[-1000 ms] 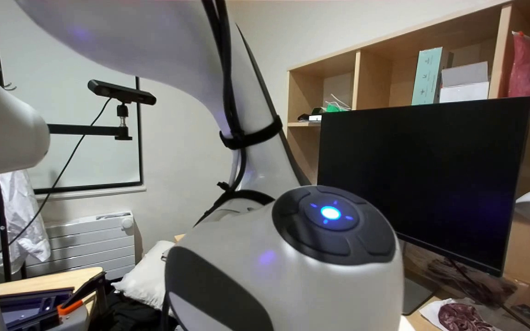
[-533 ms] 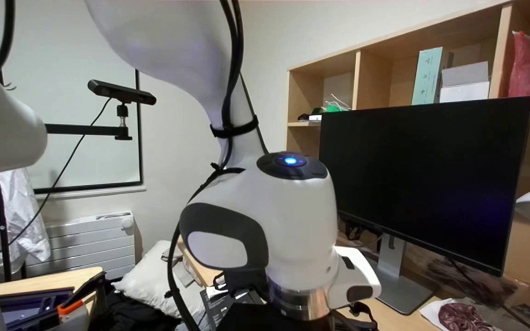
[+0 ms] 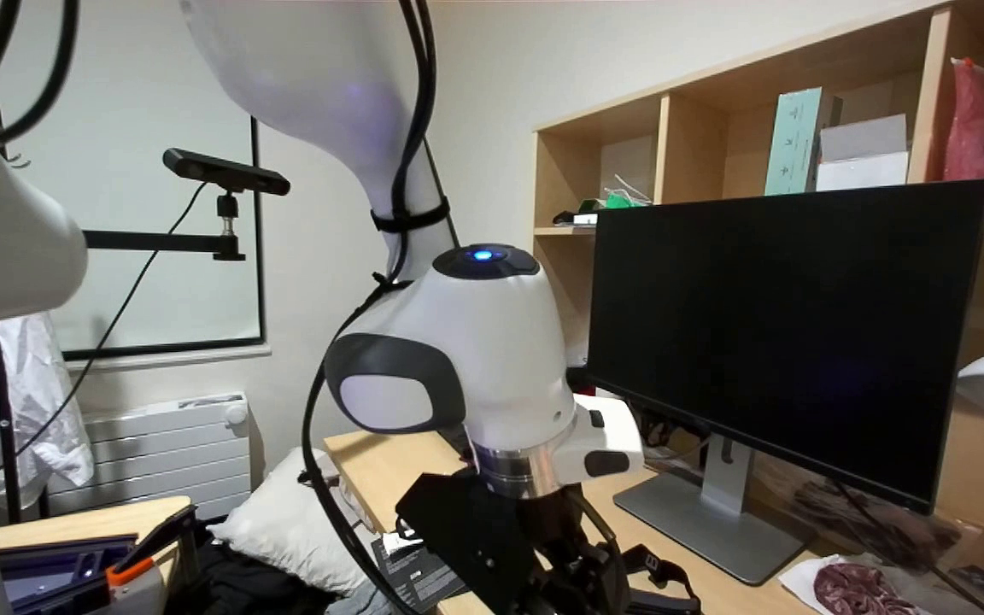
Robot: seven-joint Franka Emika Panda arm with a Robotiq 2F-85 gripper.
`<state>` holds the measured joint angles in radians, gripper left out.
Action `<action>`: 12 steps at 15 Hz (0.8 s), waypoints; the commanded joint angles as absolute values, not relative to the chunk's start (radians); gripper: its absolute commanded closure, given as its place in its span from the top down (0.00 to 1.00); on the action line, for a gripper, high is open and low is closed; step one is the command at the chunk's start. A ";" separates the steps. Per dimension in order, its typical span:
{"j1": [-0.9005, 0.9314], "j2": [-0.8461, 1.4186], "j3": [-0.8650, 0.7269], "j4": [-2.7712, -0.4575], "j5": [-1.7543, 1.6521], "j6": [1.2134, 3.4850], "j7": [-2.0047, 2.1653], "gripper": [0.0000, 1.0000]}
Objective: Move the orange packet from the table top to the sliding tray
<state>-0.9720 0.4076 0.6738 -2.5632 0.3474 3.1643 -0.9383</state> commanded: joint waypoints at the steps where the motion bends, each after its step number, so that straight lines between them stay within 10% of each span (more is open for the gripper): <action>1: -0.958 0.320 0.694 -2.616 0.401 3.143 -0.865 1.00; 12: -0.866 -0.045 0.623 -2.629 0.282 2.658 -0.646 1.00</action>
